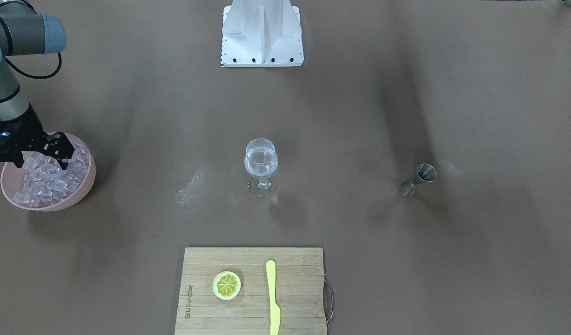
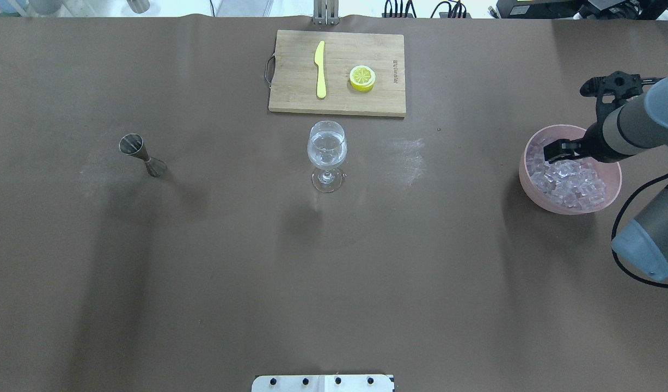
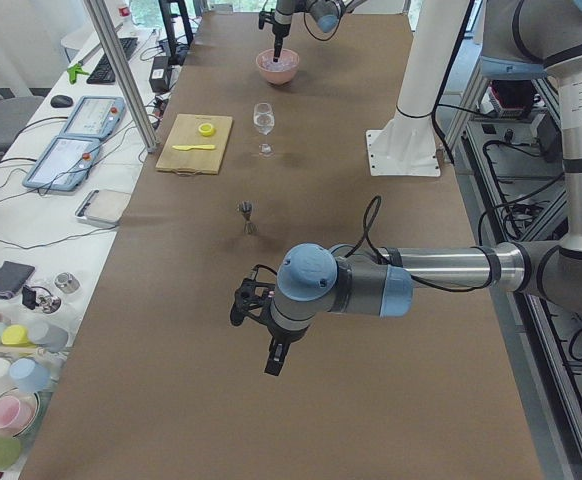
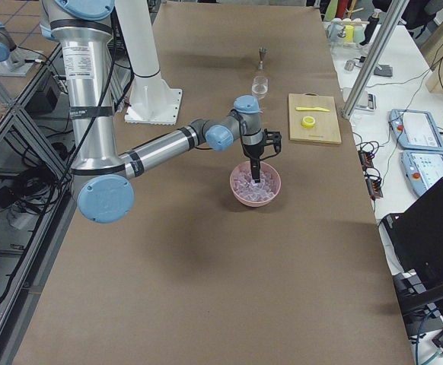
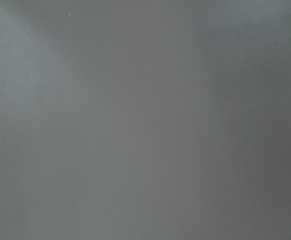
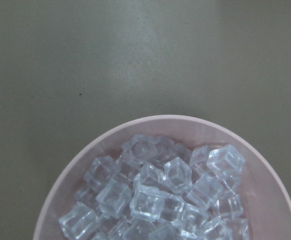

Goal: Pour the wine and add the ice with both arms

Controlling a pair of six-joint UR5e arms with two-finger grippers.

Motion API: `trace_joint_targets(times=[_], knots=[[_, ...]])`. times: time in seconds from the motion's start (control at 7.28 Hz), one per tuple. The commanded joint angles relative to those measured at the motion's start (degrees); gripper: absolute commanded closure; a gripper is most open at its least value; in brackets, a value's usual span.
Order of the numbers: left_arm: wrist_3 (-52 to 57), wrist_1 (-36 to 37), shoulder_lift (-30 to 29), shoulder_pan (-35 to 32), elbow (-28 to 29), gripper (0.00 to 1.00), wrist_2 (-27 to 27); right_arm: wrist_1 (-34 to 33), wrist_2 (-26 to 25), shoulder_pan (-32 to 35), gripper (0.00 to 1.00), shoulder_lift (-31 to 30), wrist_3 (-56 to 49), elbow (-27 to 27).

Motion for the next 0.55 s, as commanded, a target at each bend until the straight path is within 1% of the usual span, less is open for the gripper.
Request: trace_joint_targets(times=[0.0,0.14,0.27,0.41], knots=[[0.0,0.0,0.0,0.0,0.0,0.02,0.0,0.0,-1.7,-1.1,0.14,-0.4,-2.9,-0.2],[0.0,0.0,0.0,0.0,0.0,0.02,0.0,0.0,-1.7,-1.2,0.24,-0.7,-5.1,-0.4],[0.0,0.0,0.0,0.0,0.0,0.02,0.0,0.0,-1.7,-1.2,0.39,-0.7,-5.9,-1.0],[0.0,0.0,0.0,0.0,0.1,0.02,0.0,0.0,-1.9,-1.4,0.48,-0.7,-5.9,-1.6]])
